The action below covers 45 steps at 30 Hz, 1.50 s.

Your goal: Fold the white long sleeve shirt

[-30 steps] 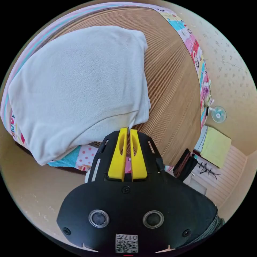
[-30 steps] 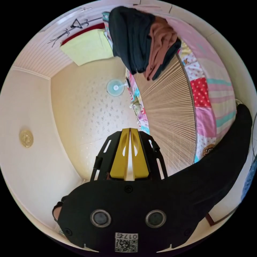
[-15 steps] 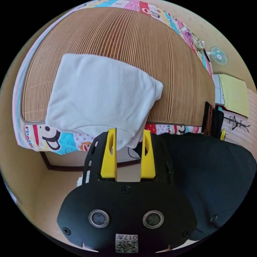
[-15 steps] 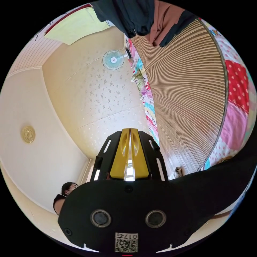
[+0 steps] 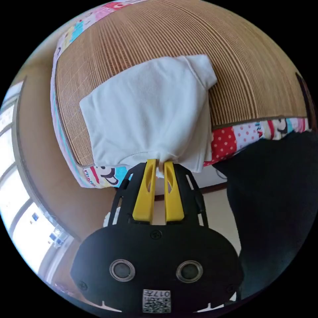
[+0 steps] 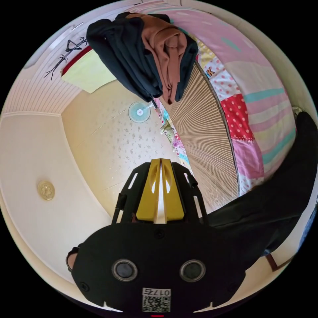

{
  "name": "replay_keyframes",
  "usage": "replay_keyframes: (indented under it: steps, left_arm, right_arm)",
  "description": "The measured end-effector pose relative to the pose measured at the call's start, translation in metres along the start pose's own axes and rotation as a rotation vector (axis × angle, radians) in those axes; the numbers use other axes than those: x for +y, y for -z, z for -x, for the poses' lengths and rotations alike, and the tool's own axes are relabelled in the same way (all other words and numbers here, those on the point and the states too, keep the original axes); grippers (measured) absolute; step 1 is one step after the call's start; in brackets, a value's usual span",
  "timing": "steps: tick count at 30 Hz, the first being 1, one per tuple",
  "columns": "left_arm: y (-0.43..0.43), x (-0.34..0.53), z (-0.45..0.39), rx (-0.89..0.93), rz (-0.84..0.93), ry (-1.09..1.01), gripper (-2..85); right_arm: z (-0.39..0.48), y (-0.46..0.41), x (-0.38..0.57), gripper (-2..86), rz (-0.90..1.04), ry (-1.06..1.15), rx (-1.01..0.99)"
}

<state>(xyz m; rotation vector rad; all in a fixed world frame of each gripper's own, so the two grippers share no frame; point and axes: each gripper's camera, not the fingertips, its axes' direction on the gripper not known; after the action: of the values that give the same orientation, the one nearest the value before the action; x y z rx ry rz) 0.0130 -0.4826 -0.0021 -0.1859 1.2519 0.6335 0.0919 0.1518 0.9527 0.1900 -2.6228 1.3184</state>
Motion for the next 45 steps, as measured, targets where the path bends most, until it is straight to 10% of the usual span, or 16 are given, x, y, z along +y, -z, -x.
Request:
replay_keyframes:
  steps: [7,19,34,45]
  left_arm:
    - [0.074,0.033,0.092,0.966,-0.673,0.184,4.0]
    - [0.175,0.077,-0.062,1.132,-1.276,-0.373,3.9]
    - [0.168,0.038,-0.245,1.177,-1.279,-0.635,4.0]
    - [0.146,-0.001,-0.285,1.235,-1.321,-0.603,4.0]
  right_arm:
    - [-0.036,-0.011,-0.032,0.2,0.065,0.036,-0.081]
    - [-0.083,-0.166,-0.027,0.9,0.899,0.212,0.469]
    - [-0.182,-0.201,0.213,16.9,1.504,0.955,0.777]
    - [-0.257,-0.152,0.299,8.7,1.675,0.998,0.441]
